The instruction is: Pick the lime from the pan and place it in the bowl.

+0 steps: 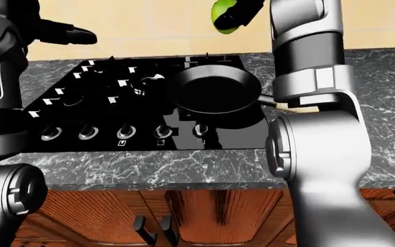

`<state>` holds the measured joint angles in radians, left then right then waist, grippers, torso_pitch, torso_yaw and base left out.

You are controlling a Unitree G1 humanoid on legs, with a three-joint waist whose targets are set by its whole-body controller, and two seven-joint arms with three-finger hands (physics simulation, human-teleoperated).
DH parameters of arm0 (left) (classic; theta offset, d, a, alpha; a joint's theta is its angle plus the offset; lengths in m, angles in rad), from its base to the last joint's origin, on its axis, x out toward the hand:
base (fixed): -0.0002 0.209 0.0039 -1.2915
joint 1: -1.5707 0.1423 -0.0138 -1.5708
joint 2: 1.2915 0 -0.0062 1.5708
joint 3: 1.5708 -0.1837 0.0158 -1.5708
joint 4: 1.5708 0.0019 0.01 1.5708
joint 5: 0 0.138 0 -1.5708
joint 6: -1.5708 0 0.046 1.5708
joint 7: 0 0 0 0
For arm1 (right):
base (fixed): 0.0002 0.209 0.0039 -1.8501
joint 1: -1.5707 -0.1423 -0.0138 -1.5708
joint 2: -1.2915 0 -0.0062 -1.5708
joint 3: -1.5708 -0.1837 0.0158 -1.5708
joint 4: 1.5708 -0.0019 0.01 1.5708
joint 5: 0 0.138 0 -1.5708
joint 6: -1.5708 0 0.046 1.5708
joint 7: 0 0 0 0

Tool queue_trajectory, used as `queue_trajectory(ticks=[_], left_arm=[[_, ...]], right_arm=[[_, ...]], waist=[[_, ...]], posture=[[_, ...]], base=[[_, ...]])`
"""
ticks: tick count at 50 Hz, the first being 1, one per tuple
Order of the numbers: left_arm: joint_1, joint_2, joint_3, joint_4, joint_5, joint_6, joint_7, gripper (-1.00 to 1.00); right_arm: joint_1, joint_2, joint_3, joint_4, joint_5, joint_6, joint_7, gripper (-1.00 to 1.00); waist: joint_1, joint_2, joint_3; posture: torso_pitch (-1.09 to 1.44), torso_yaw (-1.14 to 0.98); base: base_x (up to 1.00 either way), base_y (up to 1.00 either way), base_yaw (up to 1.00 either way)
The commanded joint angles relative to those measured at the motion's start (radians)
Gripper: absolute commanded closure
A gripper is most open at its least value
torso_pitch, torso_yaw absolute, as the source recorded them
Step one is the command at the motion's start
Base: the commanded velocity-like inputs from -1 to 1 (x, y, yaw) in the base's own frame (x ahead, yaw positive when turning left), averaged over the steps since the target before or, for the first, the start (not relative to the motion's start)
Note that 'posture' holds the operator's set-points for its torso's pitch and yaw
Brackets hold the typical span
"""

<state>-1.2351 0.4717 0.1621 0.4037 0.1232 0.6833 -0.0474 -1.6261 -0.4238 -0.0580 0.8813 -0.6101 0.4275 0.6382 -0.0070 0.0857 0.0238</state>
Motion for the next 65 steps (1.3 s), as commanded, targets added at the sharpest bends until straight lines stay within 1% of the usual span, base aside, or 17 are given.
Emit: queue_trajectory(ticks=[1, 2, 3, 12, 16, 26, 28, 30, 41, 44, 45, 50, 54, 57, 59, 62, 65], left_arm=[[-0.021, 0.012, 0.008, -0.019, 0.005, -0.01, 0.005, -1.0], [-0.02, 0.012, 0.008, -0.021, 0.004, -0.009, 0.005, -1.0], [-0.019, 0.011, 0.008, -0.023, 0.004, -0.008, 0.005, -1.0], [-0.02, 0.01, 0.007, -0.03, 0.003, -0.001, 0.006, -1.0], [-0.022, 0.011, 0.008, -0.031, 0.003, 0.001, 0.005, -1.0], [-0.02, 0.009, 0.007, -0.037, 0.002, 0.004, 0.006, -1.0], [-0.027, 0.005, 0.002, -0.026, 0.004, -0.002, 0.008, -1.0], [-0.032, 0.004, 0.001, -0.019, 0.005, -0.006, 0.008, -1.0], [-0.032, 0.004, 0.005, -0.02, 0.004, -0.005, 0.008, -1.0], [-0.032, 0.004, 0.004, -0.021, 0.004, -0.004, 0.008, -1.0], [-0.032, 0.003, 0.004, -0.023, 0.004, -0.002, 0.008, -1.0], [-0.032, 0.005, 0.004, -0.029, 0.003, 0.003, 0.007, -1.0], [-0.031, 0.004, 0.005, -0.034, 0.003, 0.007, 0.006, -1.0], [-0.031, 0.004, 0.005, -0.034, 0.002, 0.007, 0.006, -1.0], [-0.029, 0.005, 0.005, -0.032, 0.002, 0.003, 0.006, -1.0], [-0.029, 0.006, 0.007, -0.029, 0.001, 0.002, 0.007, -1.0], [-0.028, 0.006, 0.006, -0.029, 0.001, 0.001, 0.007, -1.0]], right_arm=[[-0.026, -0.002, -0.002, -0.024, 0.002, -0.013, -0.006, 1.0], [-0.025, -0.002, -0.002, -0.025, 0.002, -0.012, -0.005, 1.0], [-0.023, -0.001, -0.001, -0.027, 0.001, -0.012, -0.004, 1.0], [-0.02, 0.002, -0.001, -0.027, 0.0, -0.013, -0.003, 1.0], [-0.021, 0.003, -0.001, -0.029, -0.001, -0.012, -0.002, 1.0], [-0.019, 0.003, -0.001, -0.037, -0.002, -0.009, 0.003, 1.0], [-0.023, 0.002, -0.001, -0.03, -0.002, -0.012, 0.006, 1.0], [-0.027, 0.003, 0.0, -0.027, -0.003, -0.012, 0.005, 1.0], [-0.019, 0.006, 0.0, -0.037, -0.003, -0.011, 0.01, 1.0], [-0.02, 0.008, 0.001, -0.037, -0.003, -0.012, 0.012, 1.0], [-0.019, 0.008, 0.0, -0.039, -0.003, -0.011, 0.012, 1.0], [-0.016, 0.009, 0.001, -0.045, -0.004, -0.007, 0.015, 1.0], [-0.012, 0.009, 0.0, -0.054, -0.006, -0.002, 0.018, 1.0], [-0.013, 0.009, 0.0, -0.056, -0.006, 0.0, 0.019, 1.0], [-0.012, 0.009, 0.0, -0.054, -0.006, -0.003, 0.017, 1.0], [-0.013, 0.01, 0.0, -0.053, -0.006, -0.002, 0.017, 1.0], [-0.012, 0.01, 0.0, -0.051, -0.006, -0.005, 0.015, 1.0]], waist=[[-0.003, 0.03, -0.026], [0.0, -0.015, -0.017], [-0.008, 0.004, -0.016], [-0.013, -0.07, -0.013], [-0.007, -0.149, -0.025], [0.009, -0.077, -0.013], [0.003, -0.043, -0.012], [-0.006, 0.019, -0.024], [-0.013, -0.061, -0.012], [-0.008, -0.119, -0.011], [-0.007, -0.156, -0.019], [-0.001, -0.125, -0.032], [0.004, -0.093, -0.015], [-0.001, -0.044, -0.012], [-0.009, 0.022, -0.025], [-0.016, 0.011, -0.016], [-0.016, -0.027, -0.019]], posture=[[0.0, 0.0], [0.0, 0.0], [0.0, 0.0], [0.0, 0.0], [0.0, 0.0], [0.0, 0.0], [0.0, 0.0], [0.0, 0.0], [0.0, 0.0], [0.0, 0.0], [0.0, 0.0], [0.0, 0.0], [0.0, 0.0], [0.0, 0.0], [0.0, 0.0], [0.0, 0.0], [0.0, 0.0]], base=[[0.0, 0.14, 0.0], [0.0, 0.13, 0.0], [0.0, 0.13, 0.0], [0.0, 0.14, 0.0], [0.0, 0.14, 0.0], [0.0, 0.14, 0.0], [0.0, 0.14, 0.0], [0.0, 0.14, 0.0], [0.0, 0.15, 0.0], [-0.02, 0.26, 0.0], [-0.02, 0.27, 0.0], [-0.02, 0.27, 0.0], [-0.02, 0.27, 0.0], [-0.02, 0.26, 0.0], [-0.02, 0.27, 0.0], [-0.02, 0.26, 0.0], [-0.02, 0.26, 0.0]])
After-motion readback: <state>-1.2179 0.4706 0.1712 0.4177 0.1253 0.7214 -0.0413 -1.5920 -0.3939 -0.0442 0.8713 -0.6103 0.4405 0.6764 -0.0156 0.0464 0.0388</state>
